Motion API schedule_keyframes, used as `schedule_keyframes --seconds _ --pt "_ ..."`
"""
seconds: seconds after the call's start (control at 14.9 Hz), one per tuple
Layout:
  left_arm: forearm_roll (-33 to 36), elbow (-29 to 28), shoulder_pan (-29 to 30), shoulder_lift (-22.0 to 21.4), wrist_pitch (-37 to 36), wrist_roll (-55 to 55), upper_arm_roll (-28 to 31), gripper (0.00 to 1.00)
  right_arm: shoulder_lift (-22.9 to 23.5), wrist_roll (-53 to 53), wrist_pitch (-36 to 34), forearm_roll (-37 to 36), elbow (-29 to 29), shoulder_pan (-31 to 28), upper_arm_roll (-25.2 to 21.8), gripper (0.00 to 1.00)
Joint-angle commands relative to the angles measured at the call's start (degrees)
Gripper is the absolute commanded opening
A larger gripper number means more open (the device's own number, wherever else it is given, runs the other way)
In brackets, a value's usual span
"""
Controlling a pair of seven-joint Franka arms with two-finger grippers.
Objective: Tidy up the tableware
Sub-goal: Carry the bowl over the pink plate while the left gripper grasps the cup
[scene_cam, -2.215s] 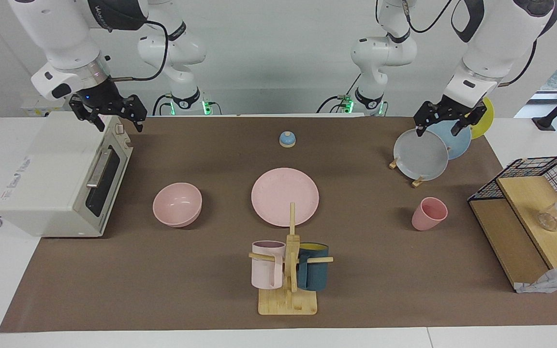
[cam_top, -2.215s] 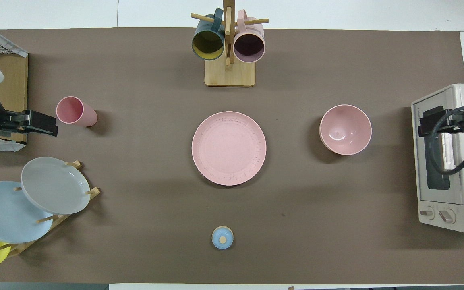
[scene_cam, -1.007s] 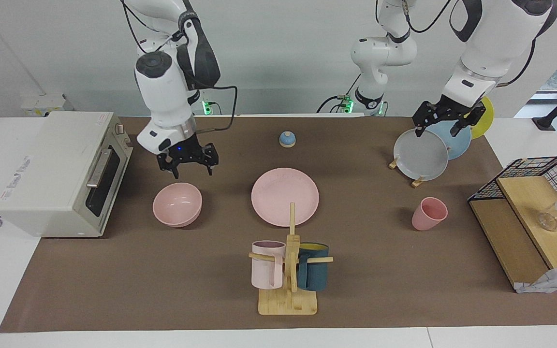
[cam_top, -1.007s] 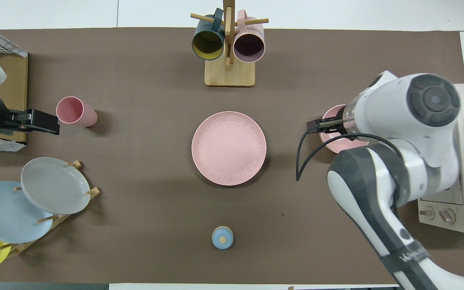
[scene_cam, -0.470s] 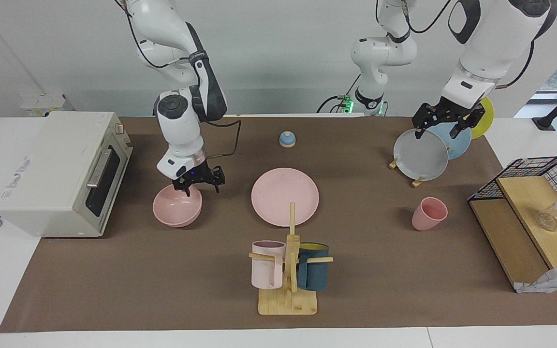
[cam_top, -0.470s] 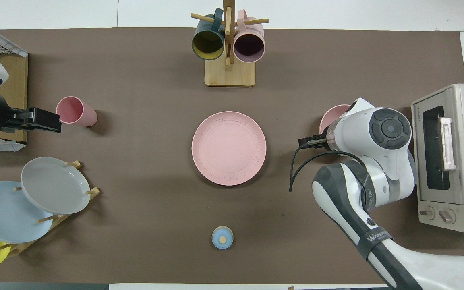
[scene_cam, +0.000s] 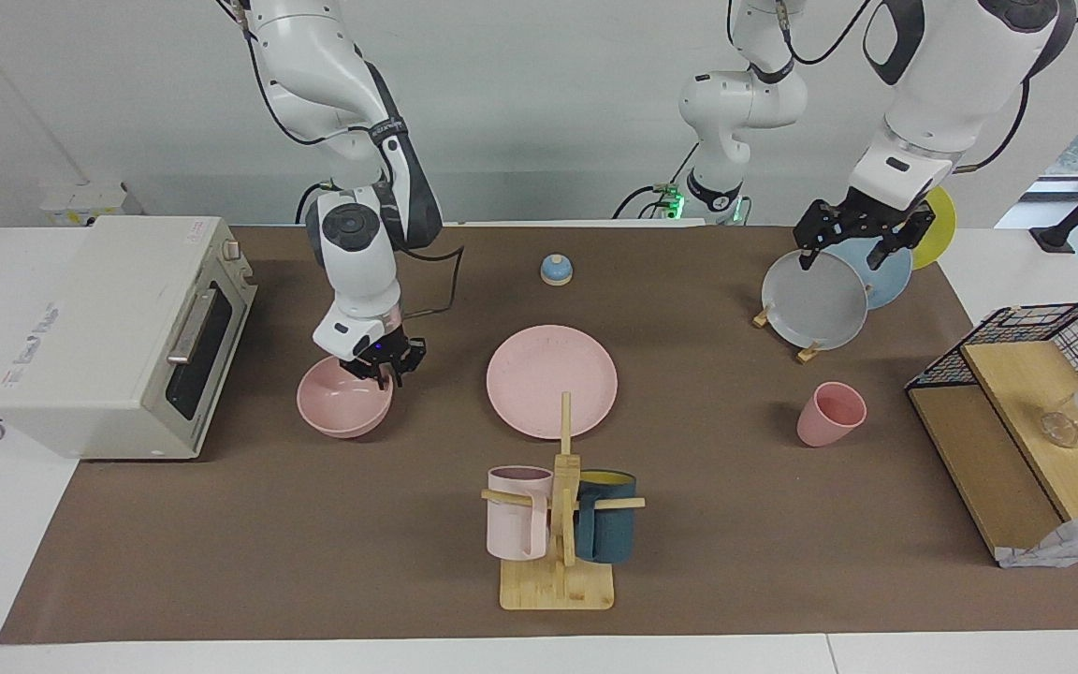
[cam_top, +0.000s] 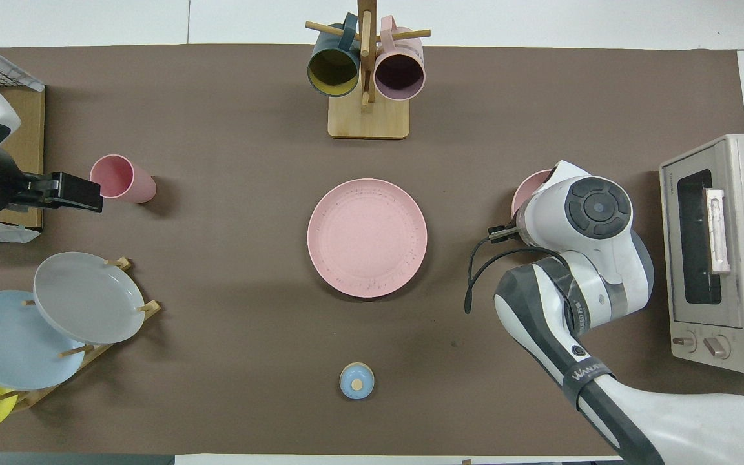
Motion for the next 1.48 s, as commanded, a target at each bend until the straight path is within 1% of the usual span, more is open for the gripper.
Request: schedule_keyframes --seconds 0.0,0.2,0.27,0.4,0.47,0.6,0.67,0.74,0.81,0.87,0.94,1.07,1.21,1.28,1.34,1.41 --pt "0.0 -2.1 -0.5 -1.6 1.5 -0.5 0.4 1.0 1.4 -1.2 -9.2 -1.1 8.2 1.2 0.3 0.0" --pt "0.0 -2.2 -0.6 -1.6 1.5 -0.6 0.3 1.0 3.9 -0.3 -19.2 -1.2 18.7 4.2 0.3 0.0" --pt "0.0 -2.2 -0.5 -1.6 1.6 -0.7 0.4 1.0 5.2 1.8 -22.1 -1.1 22.7 6.1 0.3 0.0" --pt "0.0 -2.2 0.0 -1.2 2.9 -0.6 0.4 1.0 7.7 10.0 -25.7 -0.2 29.9 10.1 0.4 0.0" --pt "0.0 -1.9 0.3 -0.3 3.5 -0.5 0.4 1.0 10.3 13.7 -28.2 -0.2 34.4 13.2 0.5 0.0" --pt "0.0 -1.7 0.4 2.8 6.7 -0.3 0.5 1.0 17.2 21.8 -32.3 -0.5 43.4 19.5 0.5 0.0" --pt "0.0 -1.7 0.7 5.0 8.6 -0.2 0.5 1.0 20.6 25.6 -32.4 -0.4 47.5 21.9 0.5 0.0" --pt "0.0 -1.1 0.8 8.2 10.8 -0.1 0.5 1.0 22.9 28.3 -31.2 -0.4 49.3 23.4 0.5 0.0" --pt "0.1 0.3 0.8 11.3 12.6 -0.1 0.6 1.0 24.2 30.3 -28.2 0.0 49.5 24.6 0.6 0.0" --pt "0.4 1.7 0.9 14.2 13.9 0.1 0.7 1.0 24.4 31.6 -24.8 0.6 48.8 25.1 0.6 0.0" --pt "0.5 3.1 1.1 17.1 14.9 0.2 0.8 1.0 24.5 31.7 -23.7 0.6 47.8 25.3 0.6 0.0" --pt "2.2 5.9 2.4 20.9 16.2 1.6 0.8 1.0 24.5 32.0 -22.3 0.8 45.7 25.3 0.6 0.0" --pt "2.7 6.3 2.5 23.6 18.4 2.0 0.8 1.0 24.5 32.0 -21.5 0.9 43.7 25.5 0.7 0.0" --pt "2.7 6.3 2.5 23.9 20.3 2.0 0.8 1.0 24.5 32.3 -20.8 1.1 42.4 25.8 0.7 0.0" --pt "2.5 5.9 2.6 24.1 21.2 2.0 0.8 1.0 24.3 33.8 -19.2 3.0 41.1 25.9 0.7 0.0" --pt "2.4 5.8 2.6 24.7 21.2 2.0 0.8 1.0 24.3 34.8 -18.3 4.2 40.6 26.0 0.7 0.0"
